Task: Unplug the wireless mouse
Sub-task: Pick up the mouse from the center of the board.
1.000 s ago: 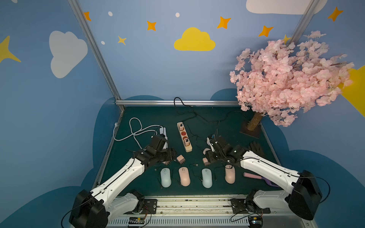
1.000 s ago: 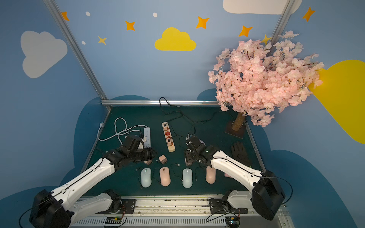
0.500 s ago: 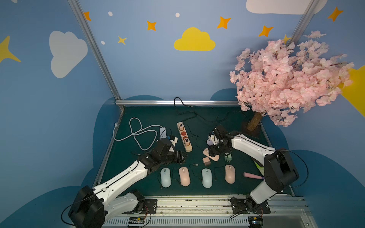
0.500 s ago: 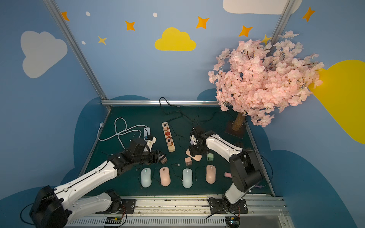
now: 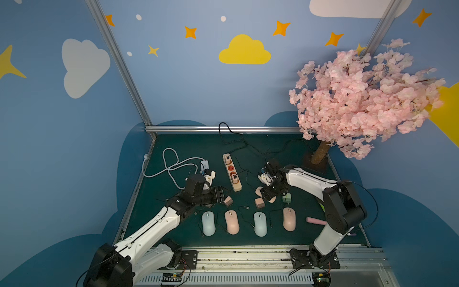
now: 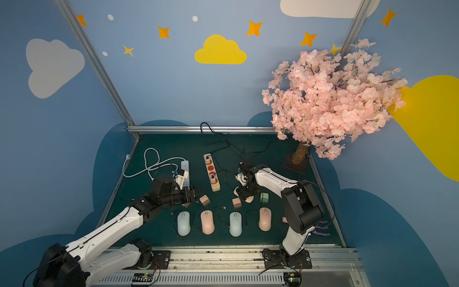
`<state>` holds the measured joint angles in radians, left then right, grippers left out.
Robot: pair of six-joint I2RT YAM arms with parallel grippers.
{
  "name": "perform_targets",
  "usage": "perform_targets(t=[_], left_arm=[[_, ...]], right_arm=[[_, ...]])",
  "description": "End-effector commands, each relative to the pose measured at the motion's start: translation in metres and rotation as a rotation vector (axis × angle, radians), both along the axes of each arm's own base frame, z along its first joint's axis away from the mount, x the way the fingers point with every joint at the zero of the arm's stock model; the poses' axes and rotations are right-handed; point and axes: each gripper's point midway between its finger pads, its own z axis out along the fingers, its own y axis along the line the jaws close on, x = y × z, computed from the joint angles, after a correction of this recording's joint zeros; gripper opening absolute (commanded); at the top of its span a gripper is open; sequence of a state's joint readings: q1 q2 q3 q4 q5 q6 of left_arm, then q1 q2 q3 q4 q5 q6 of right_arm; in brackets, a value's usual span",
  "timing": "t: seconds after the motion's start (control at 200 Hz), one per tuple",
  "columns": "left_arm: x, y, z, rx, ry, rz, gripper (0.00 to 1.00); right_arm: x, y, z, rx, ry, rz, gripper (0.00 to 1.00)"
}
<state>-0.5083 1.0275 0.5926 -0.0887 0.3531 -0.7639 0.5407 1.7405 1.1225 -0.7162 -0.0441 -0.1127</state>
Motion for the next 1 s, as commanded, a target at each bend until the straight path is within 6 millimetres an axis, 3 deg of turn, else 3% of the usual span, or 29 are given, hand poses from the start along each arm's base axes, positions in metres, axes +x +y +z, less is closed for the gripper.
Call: perform_targets(t=[0.0,0.375,0.741,0.871,0.996], left_arm=[[-0.002,-0.001,0.011,-0.029,-0.021,-0.022,0.66],[-0.002,0.001,0.008,-0.025,-0.013,-0.024,0.66],[-0.005,0.005,0.005,-0.023,-0.008,-0.017,0.65],[-0.005,0.011,0.011,-0.002,-0.021,0.003,0.65],[-0.004,0.025,0.028,0.062,-0.074,0.048,0.67]], right_arm=[[0.012,0.001,-0.005,-0.031,-0.021,0.07,0.78],[0.022,0.006,-0.022,-0.036,0.011,0.133,0.76],[0.016,0.008,-0.028,-0.039,0.028,0.142,0.51],[0.015,0.011,-0.019,-0.039,0.009,0.135,0.45],[0.017,0.011,0.005,-0.063,-0.063,0.099,0.38]])
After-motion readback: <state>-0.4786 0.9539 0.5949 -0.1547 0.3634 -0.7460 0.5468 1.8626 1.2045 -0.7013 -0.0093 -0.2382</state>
